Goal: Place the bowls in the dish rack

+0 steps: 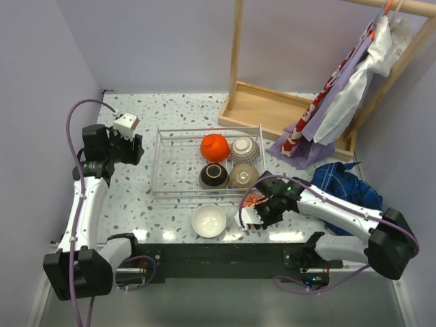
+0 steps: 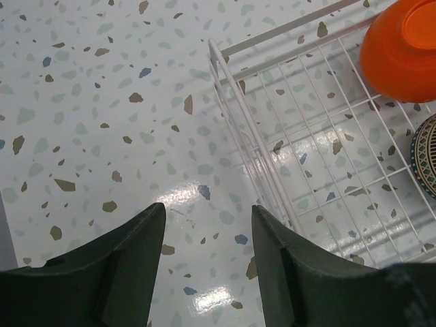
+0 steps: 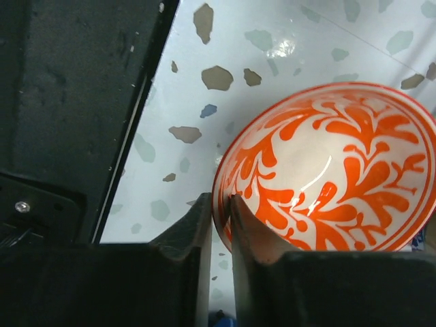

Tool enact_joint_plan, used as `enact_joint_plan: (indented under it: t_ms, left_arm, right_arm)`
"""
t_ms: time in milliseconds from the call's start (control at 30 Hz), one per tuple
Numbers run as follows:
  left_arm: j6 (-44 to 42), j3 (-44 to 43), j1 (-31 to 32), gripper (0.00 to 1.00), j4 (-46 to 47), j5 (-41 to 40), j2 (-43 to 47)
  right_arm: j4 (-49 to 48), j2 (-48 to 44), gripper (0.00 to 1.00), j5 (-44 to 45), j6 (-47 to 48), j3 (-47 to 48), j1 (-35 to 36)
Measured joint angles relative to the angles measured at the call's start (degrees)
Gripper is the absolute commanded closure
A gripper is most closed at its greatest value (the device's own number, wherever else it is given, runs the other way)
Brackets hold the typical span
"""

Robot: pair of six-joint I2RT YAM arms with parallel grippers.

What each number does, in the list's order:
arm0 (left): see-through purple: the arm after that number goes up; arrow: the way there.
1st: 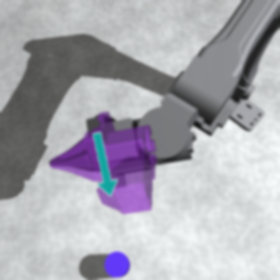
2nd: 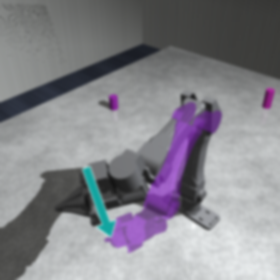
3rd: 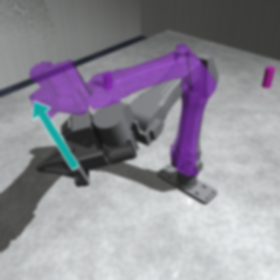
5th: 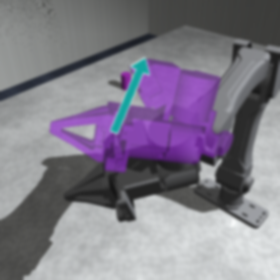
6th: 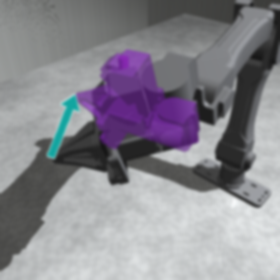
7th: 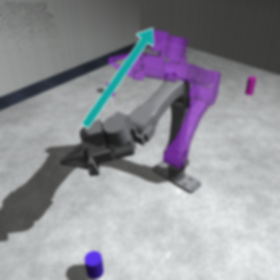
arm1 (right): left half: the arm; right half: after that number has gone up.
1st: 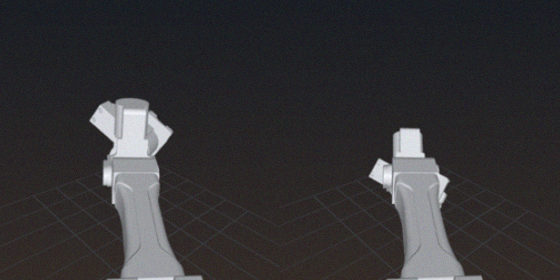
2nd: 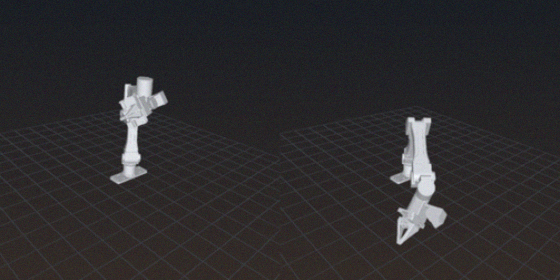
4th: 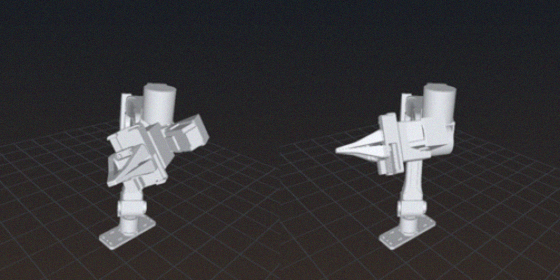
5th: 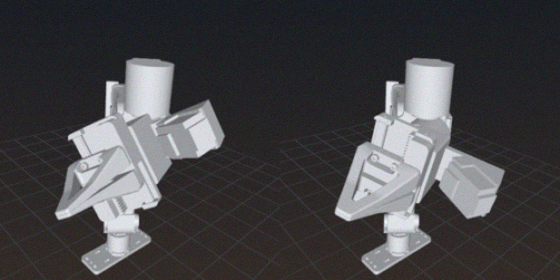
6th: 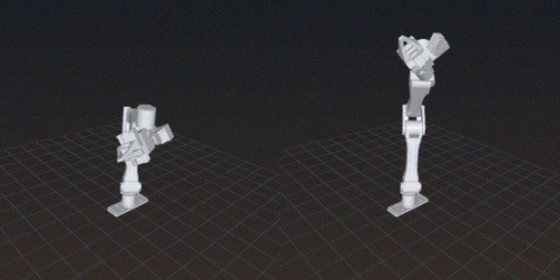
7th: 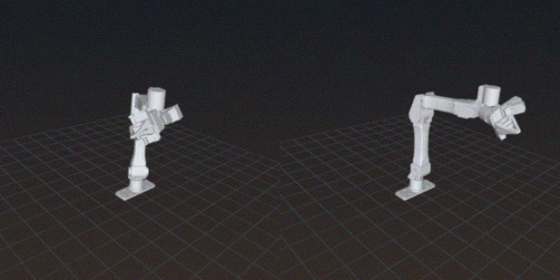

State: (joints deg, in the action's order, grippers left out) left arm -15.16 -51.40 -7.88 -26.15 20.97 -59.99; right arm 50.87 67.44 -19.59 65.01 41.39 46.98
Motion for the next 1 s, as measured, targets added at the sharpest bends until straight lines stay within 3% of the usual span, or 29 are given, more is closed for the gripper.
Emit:
enact_joint_plan:
  t_ms: [67,300,533,800,1000]
  left_arm:
    - [0.15,0.57,0.00,0.42,0.42,0.17,0.61]
    - [0.87,2.93,0.00,0.42,1.75,1.99,3.26]
    - [1.16,2.99,0.00,0.47,1.86,6.75,6.40]
    - [2.73,-2.60,0.20,0.57,3.39,11.91,6.86]
    - [2.47,-11.58,3.30,0.70,4.24,12.66,2.45]
  right_arm:
    - [0.46,-0.15,1.00,-0.15,-0.07,0.28,0.66]
    - [8.04,-4.33,1.00,0.42,-3.67,5.20,5.90]
    - [23.63,-2.75,1.00,-3.26,-14.01,24.52,8.09]
    - [24.33,7.96,1.00,-8.24,-28.11,44.81,7.65]
    - [14.86,19.41,1.00,-16.39,-43.15,54.88,0.94]
